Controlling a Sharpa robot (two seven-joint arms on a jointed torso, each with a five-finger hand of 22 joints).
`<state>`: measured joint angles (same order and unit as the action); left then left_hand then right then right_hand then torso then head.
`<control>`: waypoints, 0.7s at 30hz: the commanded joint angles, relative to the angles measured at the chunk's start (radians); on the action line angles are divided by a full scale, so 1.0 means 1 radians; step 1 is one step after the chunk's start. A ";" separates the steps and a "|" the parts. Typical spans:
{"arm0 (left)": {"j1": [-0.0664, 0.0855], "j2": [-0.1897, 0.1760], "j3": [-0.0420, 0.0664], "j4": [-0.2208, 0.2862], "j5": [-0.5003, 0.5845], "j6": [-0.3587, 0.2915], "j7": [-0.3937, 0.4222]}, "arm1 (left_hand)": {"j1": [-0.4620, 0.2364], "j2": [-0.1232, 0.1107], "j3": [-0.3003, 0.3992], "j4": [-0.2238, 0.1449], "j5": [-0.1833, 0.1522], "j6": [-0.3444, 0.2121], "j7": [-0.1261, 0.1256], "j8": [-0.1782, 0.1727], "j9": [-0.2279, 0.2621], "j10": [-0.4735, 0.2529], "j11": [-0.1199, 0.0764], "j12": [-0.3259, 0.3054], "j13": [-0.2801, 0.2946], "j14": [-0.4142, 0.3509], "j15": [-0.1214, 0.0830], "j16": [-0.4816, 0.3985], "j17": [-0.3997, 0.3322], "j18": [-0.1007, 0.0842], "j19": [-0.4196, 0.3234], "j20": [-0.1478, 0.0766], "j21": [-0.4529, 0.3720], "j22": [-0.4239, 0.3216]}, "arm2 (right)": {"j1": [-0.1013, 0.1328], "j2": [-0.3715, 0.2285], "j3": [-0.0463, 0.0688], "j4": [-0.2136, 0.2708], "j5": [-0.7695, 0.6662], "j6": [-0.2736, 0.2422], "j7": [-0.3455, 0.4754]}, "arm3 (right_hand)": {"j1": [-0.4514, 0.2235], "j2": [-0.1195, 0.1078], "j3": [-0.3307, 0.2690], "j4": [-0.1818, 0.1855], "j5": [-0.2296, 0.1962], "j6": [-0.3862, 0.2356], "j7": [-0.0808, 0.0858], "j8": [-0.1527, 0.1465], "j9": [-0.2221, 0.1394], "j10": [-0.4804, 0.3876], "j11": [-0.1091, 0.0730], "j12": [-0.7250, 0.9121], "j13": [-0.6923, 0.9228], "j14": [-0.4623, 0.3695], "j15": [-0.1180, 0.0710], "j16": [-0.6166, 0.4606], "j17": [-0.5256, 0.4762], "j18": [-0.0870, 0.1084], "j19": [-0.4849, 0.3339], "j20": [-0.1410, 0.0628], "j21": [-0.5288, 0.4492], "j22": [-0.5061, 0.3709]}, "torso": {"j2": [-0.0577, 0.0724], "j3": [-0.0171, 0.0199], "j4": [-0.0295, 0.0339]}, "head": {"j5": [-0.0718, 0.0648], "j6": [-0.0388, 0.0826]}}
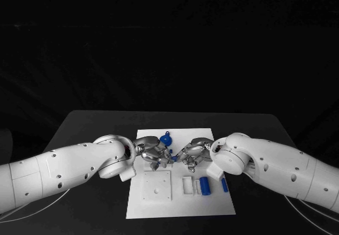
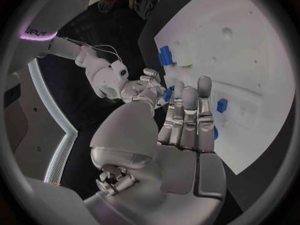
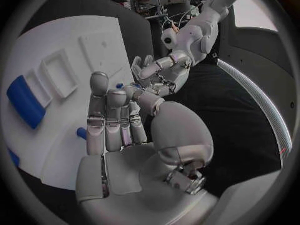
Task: Assemble the parts on the task board
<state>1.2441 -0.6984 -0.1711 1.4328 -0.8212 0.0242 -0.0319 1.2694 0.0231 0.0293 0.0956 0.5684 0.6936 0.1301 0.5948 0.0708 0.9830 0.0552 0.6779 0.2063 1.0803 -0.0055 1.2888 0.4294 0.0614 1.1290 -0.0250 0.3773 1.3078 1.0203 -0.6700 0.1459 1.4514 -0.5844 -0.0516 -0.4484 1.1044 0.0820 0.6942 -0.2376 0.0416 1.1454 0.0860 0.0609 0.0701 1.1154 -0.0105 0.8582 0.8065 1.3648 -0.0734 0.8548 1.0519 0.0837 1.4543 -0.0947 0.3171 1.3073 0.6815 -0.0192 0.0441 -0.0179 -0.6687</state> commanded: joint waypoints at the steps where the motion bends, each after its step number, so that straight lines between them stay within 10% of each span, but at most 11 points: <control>1: -0.001 0.001 -0.001 0.001 -0.036 0.017 0.000 | 0.000 -0.017 -0.035 -0.005 -0.002 0.008 -0.002 0.017 0.010 0.005 -0.002 0.008 0.002 0.000 -0.001 0.004 -0.001 0.012 0.001 -0.002 0.003 0.013 | 0.001 0.003 0.002 0.007 0.015 0.025 0.023 | -0.004 0.002 0.001 -0.003 0.006 0.006 0.001 0.003 0.002 0.000 -0.003 0.006 -0.001 0.006 -0.003 0.003 0.000 0.012 0.000 -0.004 0.001 0.029 | 0.000 0.0004 0.0002 | 0.000 0.000; 21: -0.001 -0.011 -0.001 -0.007 -0.065 0.010 -0.007 | 0.001 0.000 -0.120 -0.008 -0.004 -0.026 -0.002 0.064 0.064 -0.007 0.001 0.020 0.007 -0.008 0.000 0.008 -0.003 0.012 0.002 -0.001 -0.005 0.013 | 0.001 0.001 0.002 0.008 0.014 0.040 0.020 | -0.004 0.002 0.001 -0.005 0.006 0.007 0.000 0.004 0.002 0.001 -0.003 0.006 -0.001 0.007 -0.003 0.005 0.002 0.012 0.001 -0.004 0.005 0.030 | 0.000 -0.0006 -0.0005 | 0.002 -0.005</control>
<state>1.2426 -0.7094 -0.1722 1.4245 -0.8760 0.0314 -0.0406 1.2683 0.0155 -0.0897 0.0849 0.5682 0.6750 0.1302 0.6536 0.1333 0.9828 0.0552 0.6914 0.2128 1.0805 -0.0053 1.2928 0.4274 0.0615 1.1290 -0.0250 0.3773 1.3075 1.0220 -0.6690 0.1475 1.4580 -0.5739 -0.0366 -0.4376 1.1019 0.0795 0.6940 -0.2377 0.0464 1.1436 0.0864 0.0607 0.0711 1.1154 -0.0104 0.8582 0.8066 1.3648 -0.0734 0.8548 1.0529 0.0836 1.4543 -0.0946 0.3171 1.3073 0.6814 -0.0198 0.0441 -0.0161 -0.6734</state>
